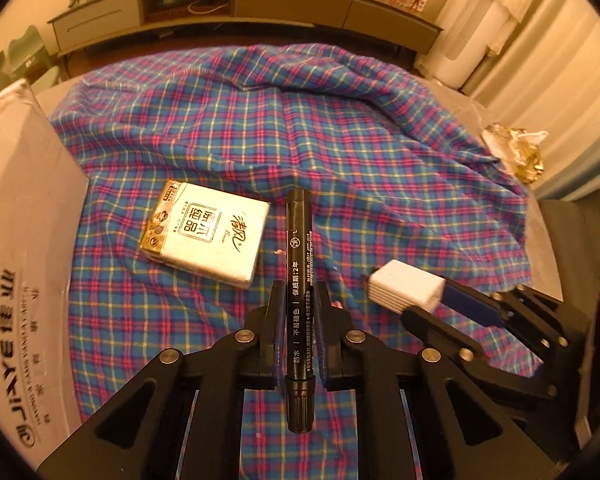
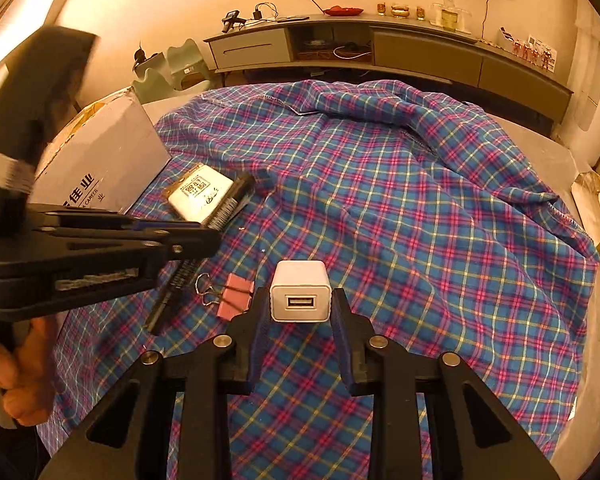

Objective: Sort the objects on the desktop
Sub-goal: 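Grasp the black marker with the left tool while the right tool grasps the white charger, then carry the marker and charger with both tools over the cardboard box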

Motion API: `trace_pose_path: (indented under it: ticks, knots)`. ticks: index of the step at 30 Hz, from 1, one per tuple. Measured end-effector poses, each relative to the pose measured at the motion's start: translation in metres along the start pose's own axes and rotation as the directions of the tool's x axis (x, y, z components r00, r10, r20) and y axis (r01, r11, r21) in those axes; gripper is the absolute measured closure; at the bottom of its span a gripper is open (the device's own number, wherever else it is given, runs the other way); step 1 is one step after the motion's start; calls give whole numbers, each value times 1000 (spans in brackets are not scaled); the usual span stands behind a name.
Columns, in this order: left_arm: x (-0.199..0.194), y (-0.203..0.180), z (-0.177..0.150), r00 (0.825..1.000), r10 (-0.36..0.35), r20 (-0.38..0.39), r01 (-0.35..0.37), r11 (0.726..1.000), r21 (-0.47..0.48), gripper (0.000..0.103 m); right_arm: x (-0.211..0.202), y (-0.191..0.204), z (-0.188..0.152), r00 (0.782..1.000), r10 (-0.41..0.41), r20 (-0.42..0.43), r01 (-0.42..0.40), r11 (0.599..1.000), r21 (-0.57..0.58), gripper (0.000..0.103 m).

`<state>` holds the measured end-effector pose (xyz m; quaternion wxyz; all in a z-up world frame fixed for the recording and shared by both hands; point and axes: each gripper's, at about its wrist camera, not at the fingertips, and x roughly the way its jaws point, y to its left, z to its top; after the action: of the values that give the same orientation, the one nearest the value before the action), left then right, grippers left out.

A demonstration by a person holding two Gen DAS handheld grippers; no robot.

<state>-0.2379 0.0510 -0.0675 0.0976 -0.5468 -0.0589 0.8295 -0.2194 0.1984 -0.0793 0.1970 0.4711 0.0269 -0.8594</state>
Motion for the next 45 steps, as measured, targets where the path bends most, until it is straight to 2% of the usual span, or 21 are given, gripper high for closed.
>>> trace_pose_path:
  ticks: [7,15,23,36,45]
  knots:
    - [-27,-11,-12,999,-8,31,7,999,36,89,-18,9,-7,1000,13,26,-13,1000,-8,72]
    - [-60,-21,-41,997,1,74,-7,996,90,89,-39,22,-13,997,31,68,-32,999,7,72]
    - [-91,-16,-66,994,0,113,-12,994,109,89,-60,43,-30,995,36,97,-37,999,12,72]
    - [-124,4,-109,991,-63,122,52,995,88,89,-89,80,-62,991,35,132,-38,999,22,72]
    - [-147,6,-131,981,-120,152,102,987,122,89,-113,96,-78,987,38,154,-45,998,44,72]
